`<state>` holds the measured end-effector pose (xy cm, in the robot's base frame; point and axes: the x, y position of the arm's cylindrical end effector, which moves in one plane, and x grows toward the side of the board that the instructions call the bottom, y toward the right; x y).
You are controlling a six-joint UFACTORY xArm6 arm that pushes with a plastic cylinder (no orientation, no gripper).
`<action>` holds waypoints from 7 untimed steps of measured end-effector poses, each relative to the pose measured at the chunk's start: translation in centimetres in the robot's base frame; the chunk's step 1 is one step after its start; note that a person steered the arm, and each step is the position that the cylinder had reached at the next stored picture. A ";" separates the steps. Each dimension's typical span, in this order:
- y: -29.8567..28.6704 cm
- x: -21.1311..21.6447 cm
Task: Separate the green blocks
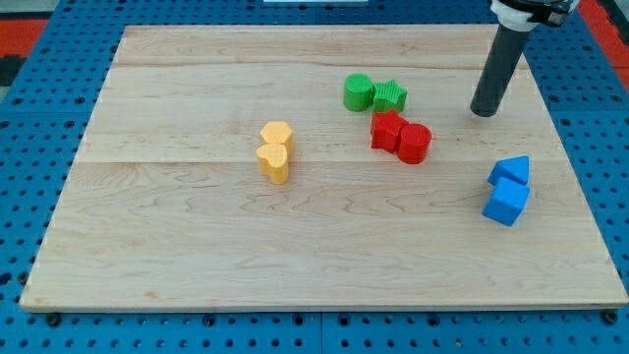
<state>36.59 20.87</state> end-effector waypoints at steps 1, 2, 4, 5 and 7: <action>-0.1 0.0; -1.0 0.0; -9.7 1.1; -11.4 0.8; -8.8 -5.1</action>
<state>31.50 12.12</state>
